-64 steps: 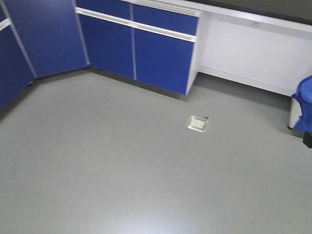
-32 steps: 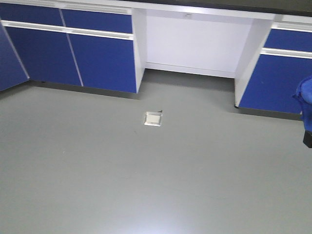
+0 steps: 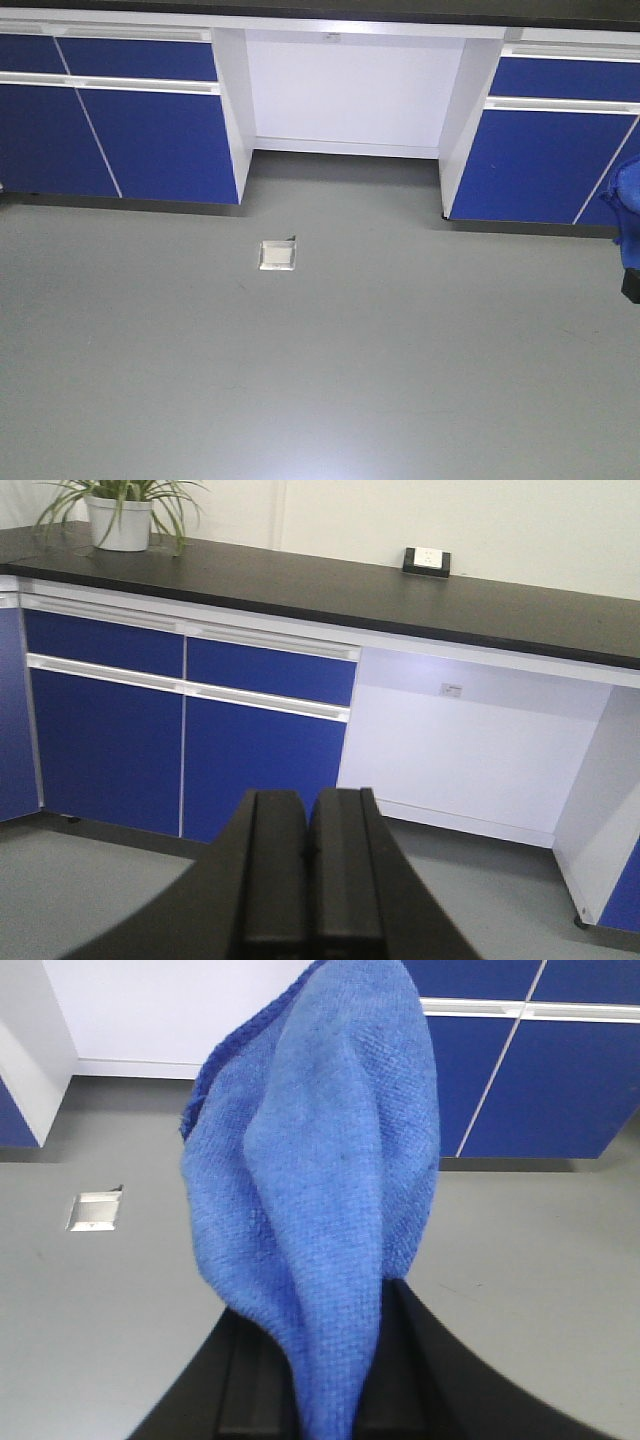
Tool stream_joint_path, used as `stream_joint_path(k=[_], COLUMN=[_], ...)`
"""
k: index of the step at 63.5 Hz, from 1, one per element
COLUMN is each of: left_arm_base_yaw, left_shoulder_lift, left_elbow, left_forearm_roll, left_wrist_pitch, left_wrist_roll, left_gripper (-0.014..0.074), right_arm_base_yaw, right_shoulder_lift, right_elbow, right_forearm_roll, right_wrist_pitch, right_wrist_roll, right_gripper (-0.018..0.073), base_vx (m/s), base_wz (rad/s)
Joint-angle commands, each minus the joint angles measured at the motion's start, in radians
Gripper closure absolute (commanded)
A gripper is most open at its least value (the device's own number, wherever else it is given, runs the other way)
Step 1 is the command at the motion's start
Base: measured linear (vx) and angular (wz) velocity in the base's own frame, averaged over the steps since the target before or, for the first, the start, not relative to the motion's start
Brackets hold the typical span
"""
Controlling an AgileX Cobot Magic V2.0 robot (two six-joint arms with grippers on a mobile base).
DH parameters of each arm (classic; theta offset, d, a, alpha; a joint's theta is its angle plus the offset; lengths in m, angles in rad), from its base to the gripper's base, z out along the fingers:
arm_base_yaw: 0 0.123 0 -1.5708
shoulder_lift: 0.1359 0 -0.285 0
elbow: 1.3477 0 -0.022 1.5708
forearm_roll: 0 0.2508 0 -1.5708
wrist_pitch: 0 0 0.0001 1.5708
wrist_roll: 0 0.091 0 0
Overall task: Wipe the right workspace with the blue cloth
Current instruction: 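Hold the cloth while the base drives up to the other bench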
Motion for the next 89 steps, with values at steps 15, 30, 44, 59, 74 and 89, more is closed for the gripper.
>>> stream_joint_path(k=[15, 30, 44, 59, 74, 89], left_arm_base_yaw=[-0.001, -0.001, -0.001, -0.001, -0.001, -0.001], left_shoulder_lift=[-0.016, -0.016, -0.016, -0.016, -0.016, -0.016], left_elbow=[0.031, 0.031, 0.031, 0.031, 0.031, 0.031], left_forearm_roll=[-0.006, -0.006, -0.006, -0.006, -0.006, -0.006], left_wrist_pitch=[-0.083, -0.083, -0.083, -0.083, -0.083, -0.083], left_wrist_roll=[-0.008, -0.008, -0.008, -0.008, -0.008, -0.008], left_gripper=[0.0602, 0.0602, 0.0602, 0.0602, 0.0602, 0.0602], right_arm_base_yaw=[-0.004, -0.004, -0.004, -0.004, -0.004, -0.004], right_shoulder_lift=[-0.004, -0.004, -0.004, -0.004, -0.004, -0.004], right_elbow=[-0.027, -0.027, -0.027, -0.027, -0.027, -0.027], right_forearm_roll=[-0.017, -0.017, -0.017, -0.017, -0.017, -0.017], right_wrist_pitch=[-0.071, -0.071, -0.071, -0.071, -0.071, -0.071], right_wrist_roll=[-0.002, -0.002, -0.002, -0.002, -0.002, -0.002], right_gripper=[0.0567, 0.0567, 0.0567, 0.0567, 0.0567, 0.0567], base_vx=[0.14, 0.2, 0.27, 0.32, 0.36, 0.37], base_wz=[-0.16, -0.06, 0.04, 0.06, 0.01, -0.06])
